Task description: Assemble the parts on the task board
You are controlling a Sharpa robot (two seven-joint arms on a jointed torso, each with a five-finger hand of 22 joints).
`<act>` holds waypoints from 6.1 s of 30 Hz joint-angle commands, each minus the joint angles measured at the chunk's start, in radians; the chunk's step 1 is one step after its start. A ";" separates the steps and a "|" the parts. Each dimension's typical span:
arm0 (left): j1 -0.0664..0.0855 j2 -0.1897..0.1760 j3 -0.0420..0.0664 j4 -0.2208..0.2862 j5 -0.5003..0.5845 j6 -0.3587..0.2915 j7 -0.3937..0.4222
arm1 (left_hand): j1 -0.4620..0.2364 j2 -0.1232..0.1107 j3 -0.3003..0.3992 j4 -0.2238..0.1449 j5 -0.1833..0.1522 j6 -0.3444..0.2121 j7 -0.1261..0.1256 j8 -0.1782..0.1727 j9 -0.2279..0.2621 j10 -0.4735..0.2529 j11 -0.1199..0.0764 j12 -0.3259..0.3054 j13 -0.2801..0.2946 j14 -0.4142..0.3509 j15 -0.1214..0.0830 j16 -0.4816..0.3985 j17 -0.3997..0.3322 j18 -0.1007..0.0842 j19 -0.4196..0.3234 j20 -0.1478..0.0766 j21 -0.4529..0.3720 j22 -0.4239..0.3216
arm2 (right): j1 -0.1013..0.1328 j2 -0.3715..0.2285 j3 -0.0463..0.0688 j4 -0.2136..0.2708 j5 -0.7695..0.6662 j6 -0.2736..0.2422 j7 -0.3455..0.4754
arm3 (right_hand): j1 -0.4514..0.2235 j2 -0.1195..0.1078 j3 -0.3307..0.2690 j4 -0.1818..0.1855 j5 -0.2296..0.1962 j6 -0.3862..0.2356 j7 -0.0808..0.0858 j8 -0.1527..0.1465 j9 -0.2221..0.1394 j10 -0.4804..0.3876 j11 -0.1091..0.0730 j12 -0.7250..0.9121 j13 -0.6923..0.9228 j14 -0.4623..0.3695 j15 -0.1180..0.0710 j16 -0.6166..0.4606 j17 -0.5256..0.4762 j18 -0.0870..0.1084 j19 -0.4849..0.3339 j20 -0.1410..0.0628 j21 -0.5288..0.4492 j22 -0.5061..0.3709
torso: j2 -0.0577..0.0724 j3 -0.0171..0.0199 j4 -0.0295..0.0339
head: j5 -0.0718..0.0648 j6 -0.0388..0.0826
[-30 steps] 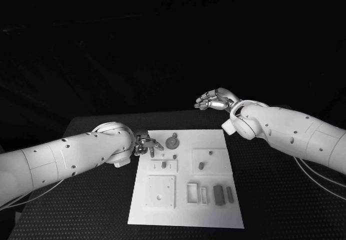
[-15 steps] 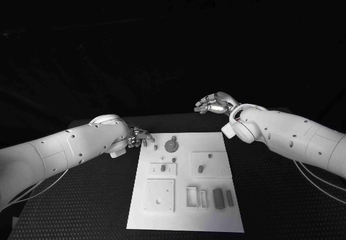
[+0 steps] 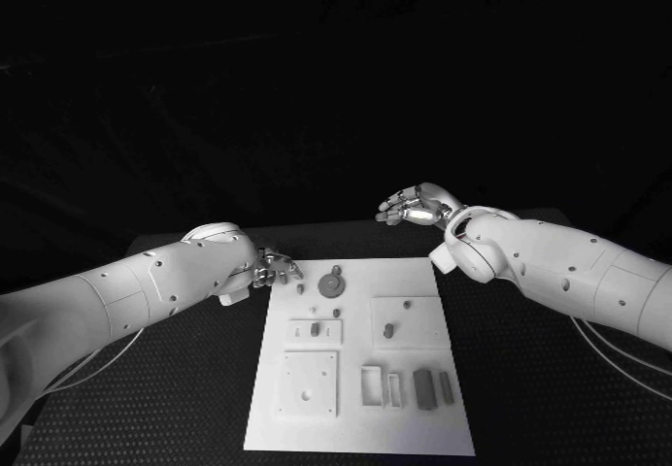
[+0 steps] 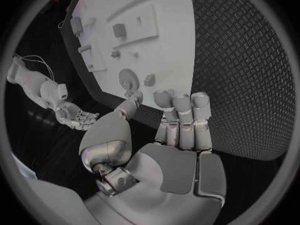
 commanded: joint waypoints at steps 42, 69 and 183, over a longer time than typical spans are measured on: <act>-0.007 0.032 0.000 -0.025 0.024 0.049 0.050 | 0.129 0.125 -0.002 -0.051 0.002 0.086 -0.019 0.029 -0.003 0.009 -0.009 0.007 -0.009 0.001 -0.006 0.012 -0.006 0.007 -0.001 -0.097 0.001 0.014 | 0.000 0.006 0.000 0.000 0.000 0.006 0.008 | 0.007 -0.006 -0.005 0.003 0.007 -0.005 0.002 0.001 -0.003 0.002 0.005 -0.009 -0.001 -0.009 0.002 -0.002 -0.004 0.004 -0.008 0.000 -0.006 0.003 | 0.004 0.0014 -0.0008 | -0.005 -0.006; -0.008 0.041 0.000 -0.036 0.032 0.060 0.052 | 0.198 0.169 0.007 -0.080 0.023 0.105 -0.022 0.031 -0.007 0.019 -0.012 0.008 -0.014 0.007 -0.009 0.018 -0.010 0.006 0.004 -0.101 0.004 0.016 | 0.000 0.006 0.000 0.001 0.001 0.007 0.008 | 0.007 -0.006 -0.006 0.004 0.008 -0.005 0.002 0.002 -0.004 0.003 0.005 -0.011 -0.001 -0.010 0.002 -0.001 -0.005 0.004 -0.008 0.000 -0.007 0.005 | 0.005 0.0019 -0.0015 | -0.005 -0.010; -0.017 -0.214 -0.067 0.406 0.191 -0.098 -0.035 | 0.270 0.153 -0.006 -0.106 0.445 0.248 -0.077 0.075 0.158 0.093 -0.065 -0.005 -0.033 0.079 -0.053 0.053 -0.027 0.005 0.054 -0.127 0.039 0.019 | 0.000 -0.009 0.000 -0.004 0.006 0.001 0.006 | 0.006 -0.009 -0.009 0.008 0.012 -0.005 0.003 0.003 -0.007 0.006 0.005 -0.018 0.000 -0.011 0.003 0.002 -0.011 0.003 -0.007 -0.001 -0.013 0.011 | -0.006 0.0016 0.0100 | 0.000 -0.035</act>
